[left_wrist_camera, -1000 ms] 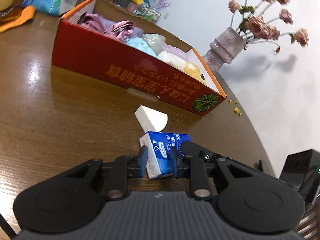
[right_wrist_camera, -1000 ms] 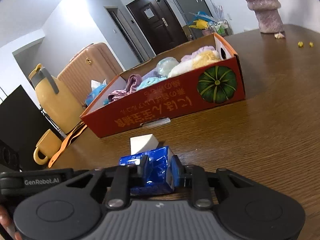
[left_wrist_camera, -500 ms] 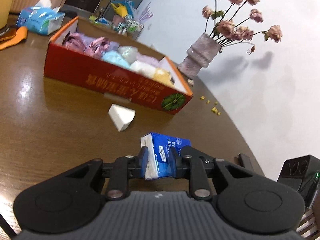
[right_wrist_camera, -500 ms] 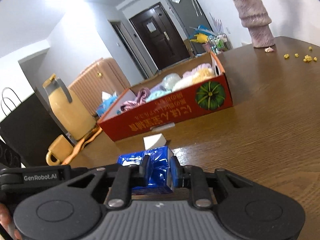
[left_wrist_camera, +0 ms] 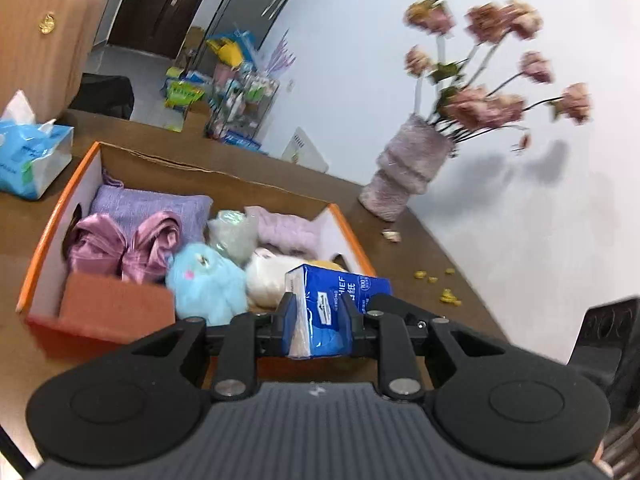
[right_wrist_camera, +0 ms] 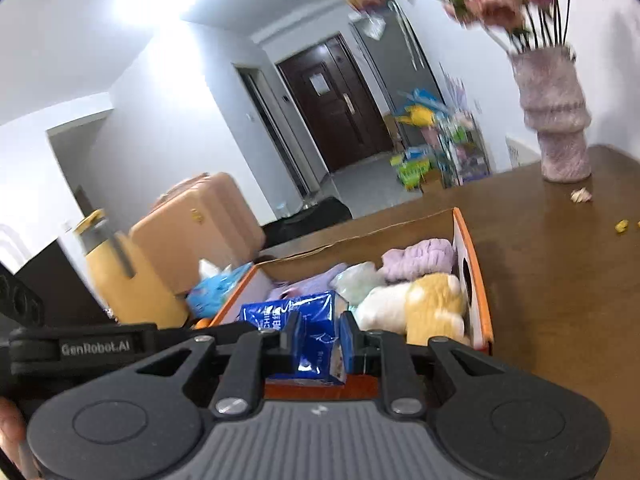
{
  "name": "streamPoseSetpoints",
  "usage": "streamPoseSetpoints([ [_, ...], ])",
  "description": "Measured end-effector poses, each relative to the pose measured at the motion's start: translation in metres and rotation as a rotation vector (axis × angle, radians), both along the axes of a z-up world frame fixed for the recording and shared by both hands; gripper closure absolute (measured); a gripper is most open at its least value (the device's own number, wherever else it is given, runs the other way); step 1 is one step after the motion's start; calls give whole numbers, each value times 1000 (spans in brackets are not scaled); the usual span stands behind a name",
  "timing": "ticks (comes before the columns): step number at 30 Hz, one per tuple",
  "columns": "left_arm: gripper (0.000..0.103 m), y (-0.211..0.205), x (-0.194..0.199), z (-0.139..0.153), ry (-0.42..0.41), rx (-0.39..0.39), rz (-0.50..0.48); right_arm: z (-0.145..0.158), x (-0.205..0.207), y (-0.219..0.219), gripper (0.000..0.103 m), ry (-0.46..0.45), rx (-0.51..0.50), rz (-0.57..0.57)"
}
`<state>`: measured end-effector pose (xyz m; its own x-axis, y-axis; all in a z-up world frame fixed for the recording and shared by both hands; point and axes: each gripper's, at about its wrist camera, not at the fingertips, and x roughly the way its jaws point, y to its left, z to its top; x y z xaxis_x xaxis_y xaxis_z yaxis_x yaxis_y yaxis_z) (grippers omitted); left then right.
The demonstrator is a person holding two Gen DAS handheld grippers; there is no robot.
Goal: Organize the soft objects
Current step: 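Carry the tissue pack into the red box and open both grippers, then withdraw both grippers from the box back over the table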
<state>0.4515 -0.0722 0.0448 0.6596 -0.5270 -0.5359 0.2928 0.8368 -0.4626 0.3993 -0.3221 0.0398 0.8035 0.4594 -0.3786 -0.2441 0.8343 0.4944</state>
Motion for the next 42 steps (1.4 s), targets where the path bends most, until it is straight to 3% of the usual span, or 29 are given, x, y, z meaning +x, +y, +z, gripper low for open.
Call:
streamPoseSetpoints([
  [4, 81, -3, 44, -33, 118, 26, 30, -24, 67, -5, 84, 164, 35, 16],
  [8, 80, -14, 60, -62, 196, 66, 10, -47, 98, -1, 81, 315, -15, 12],
  [11, 78, -29, 62, -69, 183, 138, 33, -52, 101, 5, 79, 330, -64, 4],
  [14, 77, -28, 68, -72, 208, 120, 41, -51, 103, 16, 84, 319, -148, -21],
  [16, 77, -23, 67, -69, 212, 109, 37, -48, 102, 17, 79, 314, -159, -20],
  [19, 76, -17, 57, -51, 165, 126, 47, -31, 89, 16, 61, 268, -167, -9],
  [23, 69, -6, 30, -8, 52, 149, 40, 6, 68, 13, 60, 164, -215, -27],
  [26, 61, 4, -3, 22, -68, 261, 52, 35, 45, 7, 58, 100, -254, -37],
  [30, 53, 23, -52, 51, -211, 392, 110, 66, 2, -7, 47, 1, -304, -67],
  [32, 37, 30, -69, 61, -253, 400, 138, 74, -17, -13, 42, -41, -313, -93],
  [39, 28, 36, -126, 82, -345, 402, 177, 92, -67, -12, 40, -132, -288, -94],
  [42, 20, 38, -164, 76, -376, 396, 167, 88, -104, -5, 32, -223, -307, -78],
])
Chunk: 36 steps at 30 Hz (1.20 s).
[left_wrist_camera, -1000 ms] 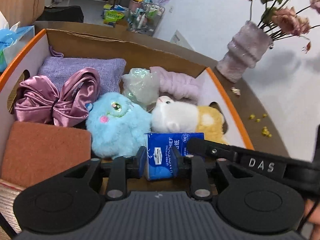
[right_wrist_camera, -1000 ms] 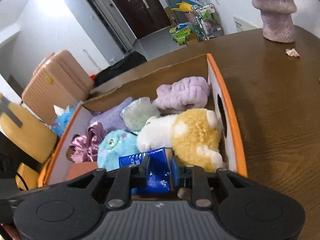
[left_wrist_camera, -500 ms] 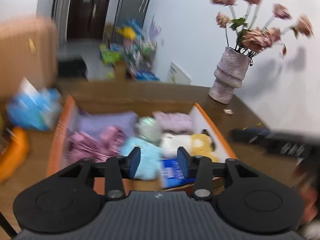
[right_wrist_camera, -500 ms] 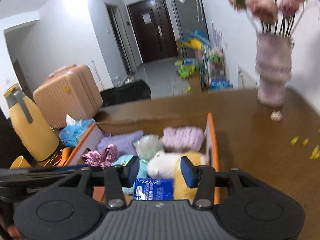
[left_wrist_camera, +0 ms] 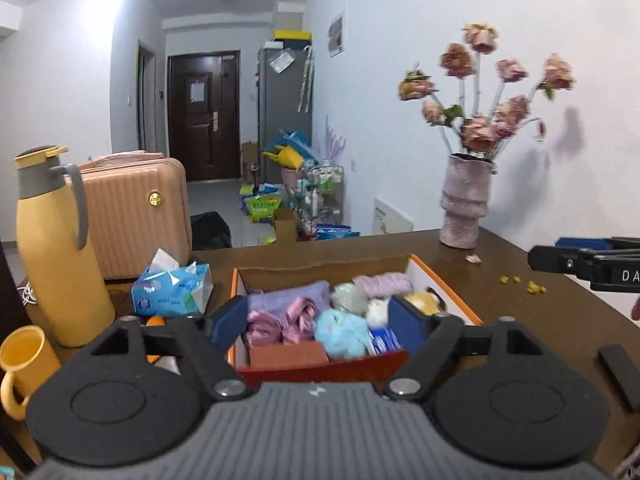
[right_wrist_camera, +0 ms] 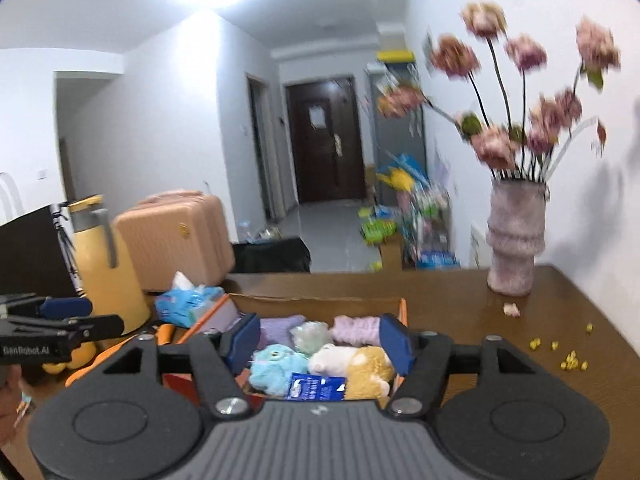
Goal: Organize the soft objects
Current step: 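Withdraw both grippers from the box back over the table, then grasp the white sponge with the left gripper while the right grasps the wrapped snack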
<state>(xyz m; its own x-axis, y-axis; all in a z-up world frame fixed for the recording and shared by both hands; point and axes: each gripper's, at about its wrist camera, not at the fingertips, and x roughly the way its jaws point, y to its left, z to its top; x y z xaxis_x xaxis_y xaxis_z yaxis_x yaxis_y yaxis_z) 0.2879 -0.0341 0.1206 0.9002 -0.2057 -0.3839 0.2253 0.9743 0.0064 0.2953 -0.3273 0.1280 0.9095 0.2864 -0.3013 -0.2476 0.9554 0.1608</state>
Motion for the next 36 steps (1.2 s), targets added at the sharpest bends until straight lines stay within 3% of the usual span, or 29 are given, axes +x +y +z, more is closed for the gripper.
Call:
streamPoseSetpoints([
  [4, 16, -2, -62, -25, -58, 71, -29, -21, -58, 5, 30, -74, -1, 46],
  [7, 5, 5, -108, -47, -82, 57, -37, -40, -104, 12, 29, -96, -21, 68],
  [12, 4, 17, -178, -87, -70, 62, -61, -77, -173, 23, 24, -91, -40, 194],
  [16, 2, 34, -209, -106, -19, 6, -39, -105, -217, 25, 24, -42, -2, 233],
  [18, 2, 34, -209, -109, -7, 29, -46, -113, -231, 29, 24, -32, -25, 247],
  [22, 0, 28, -200, -110, -10, 35, -11, -122, -232, 40, 24, -17, -75, 262],
  [30, 0, 21, -177, -134, 71, 50, -8, -148, -196, 57, 26, 51, -68, 214],
  [36, 0, 22, -131, -148, 149, 22, 42, -174, -142, 80, 44, 125, -123, 175],
])
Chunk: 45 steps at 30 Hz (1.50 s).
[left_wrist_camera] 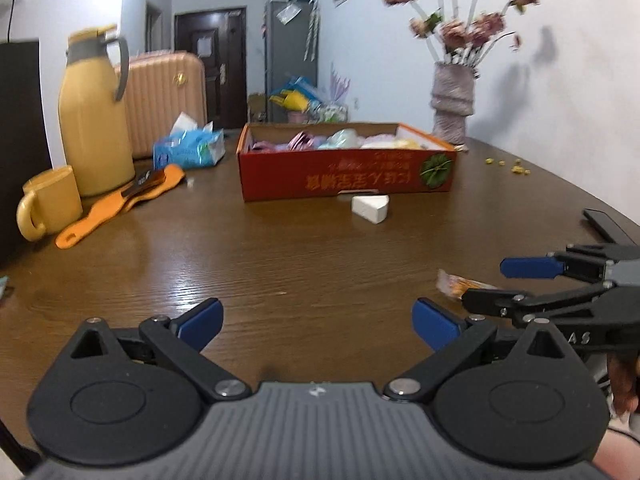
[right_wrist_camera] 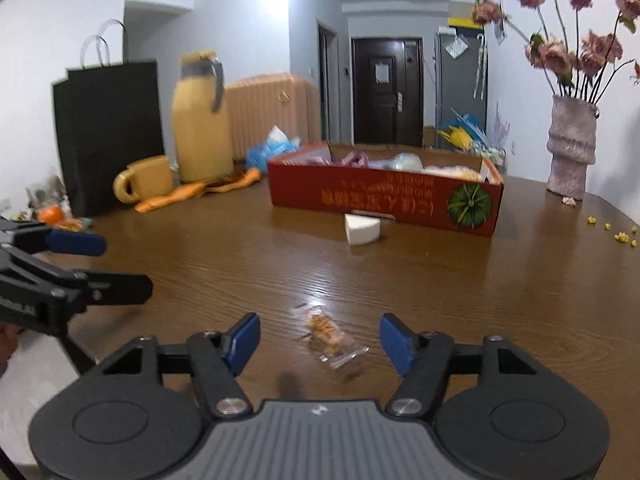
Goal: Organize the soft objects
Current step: 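Grasp the white sponge with the left gripper while the right grasps the wrapped snack, then lift the white sponge with the left gripper while the right lifts the snack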
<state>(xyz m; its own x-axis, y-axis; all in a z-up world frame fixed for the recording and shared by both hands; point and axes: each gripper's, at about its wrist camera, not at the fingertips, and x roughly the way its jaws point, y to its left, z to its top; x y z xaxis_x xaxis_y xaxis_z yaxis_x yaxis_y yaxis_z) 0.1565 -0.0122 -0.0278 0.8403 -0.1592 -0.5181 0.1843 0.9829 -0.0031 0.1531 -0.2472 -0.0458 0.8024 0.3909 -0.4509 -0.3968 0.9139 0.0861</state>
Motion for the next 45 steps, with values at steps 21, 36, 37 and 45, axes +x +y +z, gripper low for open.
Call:
streamPoseSetpoints([
  [21, 67, -94, 210, -28, 131, -65, 15, 4, 161, -66, 90, 131, 274, -156],
  [36, 74, -76, 163, 10, 54, -91, 12, 17, 145, -56, 90, 109, 292, -129],
  [37, 74, -73, 152, 16, 37, -92, 12, 20, 138, -57, 90, 103, 290, -132],
  [45, 73, -50, 63, 47, -65, -111, 11, 44, 64, -58, 89, 26, 283, -152],
])
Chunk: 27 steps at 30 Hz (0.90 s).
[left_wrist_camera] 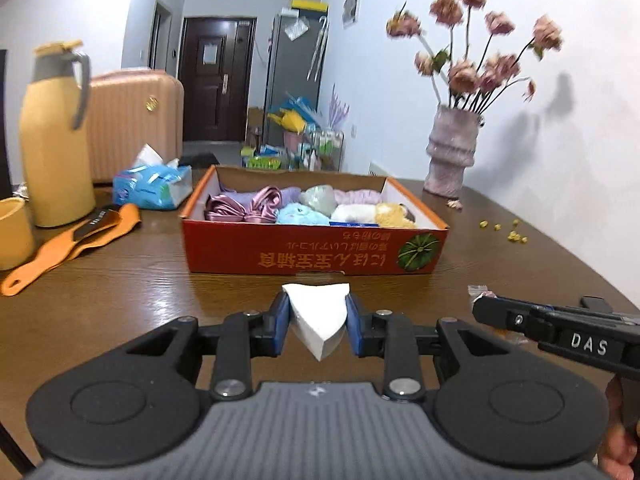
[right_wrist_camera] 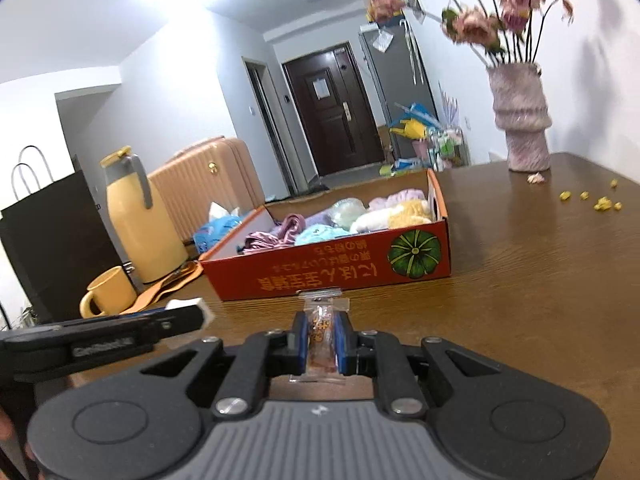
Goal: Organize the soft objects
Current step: 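Lift the white sponge with the left gripper while the right lifts the snack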
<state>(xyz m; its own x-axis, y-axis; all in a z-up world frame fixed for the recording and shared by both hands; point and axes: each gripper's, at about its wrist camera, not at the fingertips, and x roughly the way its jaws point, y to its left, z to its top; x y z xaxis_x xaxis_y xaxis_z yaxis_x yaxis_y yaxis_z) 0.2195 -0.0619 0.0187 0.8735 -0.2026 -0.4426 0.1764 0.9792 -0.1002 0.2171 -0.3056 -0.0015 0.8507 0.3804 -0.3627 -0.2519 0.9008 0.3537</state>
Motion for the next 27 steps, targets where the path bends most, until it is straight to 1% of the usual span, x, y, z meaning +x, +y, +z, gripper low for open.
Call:
streamPoseSetpoints([
  [7, 73, 16, -62, 14, -74, -21, 4, 17, -63, 6, 89, -68, -11, -15],
  [11, 72, 24, -81, 24, -112, -35, 9, 25, -85, 10, 89, -101, -18, -15],
  [14, 72, 27, -88, 27, -128, -42, 14, 31, -93, 11, 89, -122, -22, -12],
  [17, 72, 28, -87, 26, -124, -44, 10, 34, -95, 12, 89, -131, -30, -10],
  [21, 71, 27, -73, 20, -101, -46, 19, 34, -88, 9, 89, -131, -35, -20],
  [25, 71, 26, -46, 16, -64, -42, 30, 34, -66, 3, 89, -131, -55, -26],
  [27, 71, 25, -28, 18, -38, -58, 11, 37, -50, 1, 89, -129, -65, -26],
])
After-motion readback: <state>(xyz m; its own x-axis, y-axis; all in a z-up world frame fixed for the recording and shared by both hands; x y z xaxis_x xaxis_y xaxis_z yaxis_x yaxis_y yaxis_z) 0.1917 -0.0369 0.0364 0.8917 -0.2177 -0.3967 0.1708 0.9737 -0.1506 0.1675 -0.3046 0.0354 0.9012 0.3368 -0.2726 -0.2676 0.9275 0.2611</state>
